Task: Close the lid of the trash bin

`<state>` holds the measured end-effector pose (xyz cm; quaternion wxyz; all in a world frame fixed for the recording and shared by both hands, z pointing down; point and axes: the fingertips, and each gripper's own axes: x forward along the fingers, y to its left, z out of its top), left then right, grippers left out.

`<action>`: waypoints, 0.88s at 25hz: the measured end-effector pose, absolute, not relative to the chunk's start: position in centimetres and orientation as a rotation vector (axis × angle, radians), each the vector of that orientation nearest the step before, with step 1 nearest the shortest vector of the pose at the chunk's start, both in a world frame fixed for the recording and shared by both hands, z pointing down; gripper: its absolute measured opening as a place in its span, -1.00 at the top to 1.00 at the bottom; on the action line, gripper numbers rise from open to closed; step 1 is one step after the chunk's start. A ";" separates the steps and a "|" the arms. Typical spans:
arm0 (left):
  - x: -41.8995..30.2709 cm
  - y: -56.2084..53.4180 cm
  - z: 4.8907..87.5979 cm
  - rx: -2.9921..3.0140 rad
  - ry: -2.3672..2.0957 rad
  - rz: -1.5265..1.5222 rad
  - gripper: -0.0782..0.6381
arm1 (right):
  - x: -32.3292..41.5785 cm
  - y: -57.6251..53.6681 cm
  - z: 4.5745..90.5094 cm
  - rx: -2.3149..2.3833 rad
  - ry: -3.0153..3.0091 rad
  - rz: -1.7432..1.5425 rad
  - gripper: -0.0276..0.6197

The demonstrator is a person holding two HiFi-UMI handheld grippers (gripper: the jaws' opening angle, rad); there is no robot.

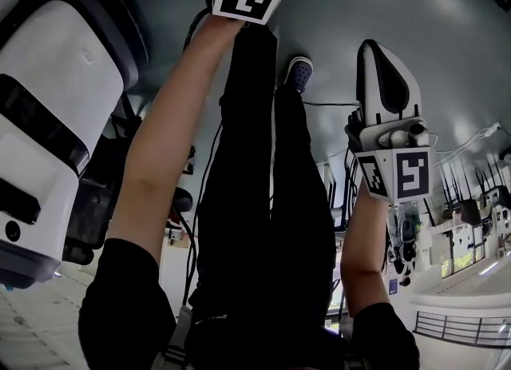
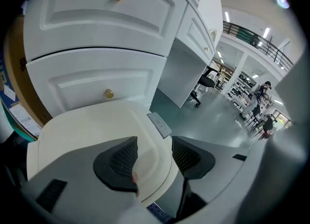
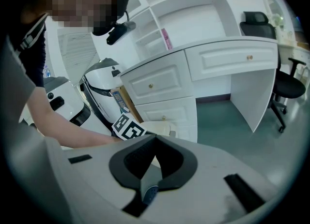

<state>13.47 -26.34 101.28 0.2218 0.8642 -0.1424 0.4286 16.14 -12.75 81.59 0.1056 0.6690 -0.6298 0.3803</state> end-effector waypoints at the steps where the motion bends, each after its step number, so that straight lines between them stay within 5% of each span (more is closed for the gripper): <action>1: 13.2 -26.4 101.5 2.379 -0.395 1.185 0.14 | 15.9 -12.8 81.8 1.970 -1.856 1.122 0.90; 11: 13.8 -26.0 101.1 2.327 -0.365 1.188 0.14 | 17.0 -12.3 81.0 1.986 -1.858 1.124 0.91; 22: 12.4 -27.5 87.7 2.385 -0.471 0.997 0.14 | 17.3 -11.7 71.7 2.010 -1.945 1.048 0.91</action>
